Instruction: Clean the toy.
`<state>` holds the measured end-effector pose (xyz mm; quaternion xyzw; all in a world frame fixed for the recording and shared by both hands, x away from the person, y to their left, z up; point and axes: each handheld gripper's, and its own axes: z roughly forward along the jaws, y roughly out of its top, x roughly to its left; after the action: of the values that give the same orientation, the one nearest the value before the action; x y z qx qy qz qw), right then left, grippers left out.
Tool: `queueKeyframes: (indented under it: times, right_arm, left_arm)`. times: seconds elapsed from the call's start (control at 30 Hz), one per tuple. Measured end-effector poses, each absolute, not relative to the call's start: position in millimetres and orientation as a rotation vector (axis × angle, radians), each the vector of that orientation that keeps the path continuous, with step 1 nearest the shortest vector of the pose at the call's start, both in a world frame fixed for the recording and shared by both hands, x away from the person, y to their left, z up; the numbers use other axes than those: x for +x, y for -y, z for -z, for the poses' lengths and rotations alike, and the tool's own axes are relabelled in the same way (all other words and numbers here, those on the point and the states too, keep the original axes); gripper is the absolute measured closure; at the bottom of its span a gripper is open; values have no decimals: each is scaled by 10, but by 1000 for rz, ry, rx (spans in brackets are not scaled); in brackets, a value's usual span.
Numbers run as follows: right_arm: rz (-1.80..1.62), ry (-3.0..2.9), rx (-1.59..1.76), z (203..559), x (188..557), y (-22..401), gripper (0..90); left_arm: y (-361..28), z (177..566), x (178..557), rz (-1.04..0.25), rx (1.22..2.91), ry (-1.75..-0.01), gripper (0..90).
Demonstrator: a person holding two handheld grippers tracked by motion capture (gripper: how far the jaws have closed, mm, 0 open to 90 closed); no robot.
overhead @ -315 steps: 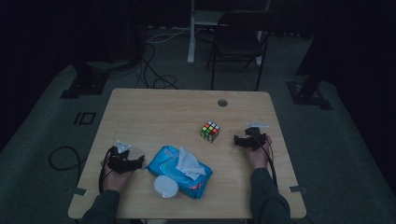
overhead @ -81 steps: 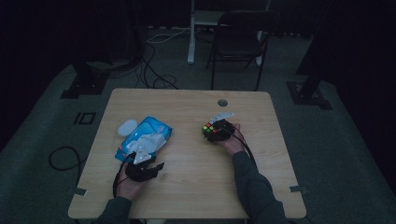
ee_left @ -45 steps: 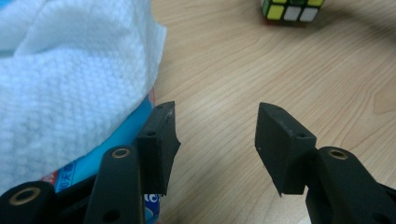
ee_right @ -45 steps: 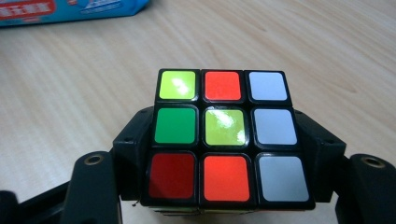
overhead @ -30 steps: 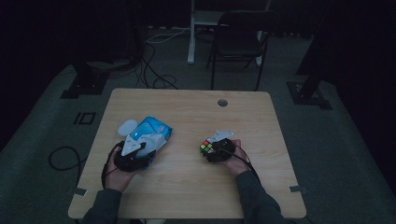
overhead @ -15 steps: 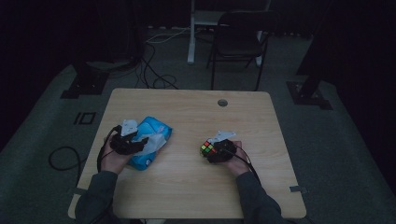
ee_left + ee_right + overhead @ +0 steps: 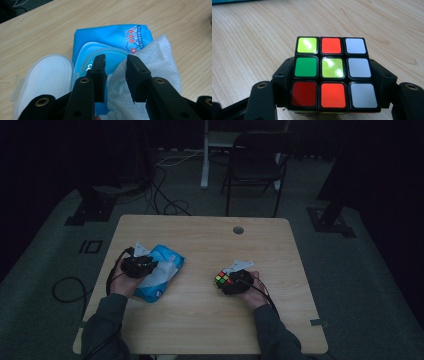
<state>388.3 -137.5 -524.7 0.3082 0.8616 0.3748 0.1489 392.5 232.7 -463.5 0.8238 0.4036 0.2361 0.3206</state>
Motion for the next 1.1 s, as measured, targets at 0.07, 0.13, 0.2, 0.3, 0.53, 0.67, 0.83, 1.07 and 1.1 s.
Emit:
queueKeyframes:
  times: [0.07,0.13,0.2,0.3,0.53,0.67,0.83,1.07,1.1]
  right_arm:
    - [-1077,-2477,886,5247,3883,1375,337]
    - [-1079,-2475,891,5249,3879,1376,337]
    - [-1082,-2474,892,5250,3876,1379,337]
    - [-1084,-2475,890,5251,3878,1379,337]
    - [-1083,-2473,890,5251,3876,1378,338]
    - [-1089,-2473,892,5254,3876,1383,337]
    - [-1090,-2473,888,5255,3878,1386,338]
    - [-1091,-2472,889,5256,3876,1386,337]
    - [-1091,-2471,890,5256,3876,1386,337]
  left_arm:
    - [-2332,4640,3930,-624,2170,-1061,667]
    - [-2352,4647,3928,-613,2174,-1051,632]
    - [-2379,4647,3912,-589,2170,-1037,614]
    - [-2415,4662,3895,-594,2192,-1046,613]
    - [-2386,4707,3880,-602,2249,-1025,682]
    - [-2330,4737,3949,-590,2252,-991,614]
    - [-2274,4784,4018,-574,2273,-977,677]
    - [-2289,4700,3977,-579,2184,-1004,880]
    - [-2297,4667,3972,-573,2168,-1000,882]
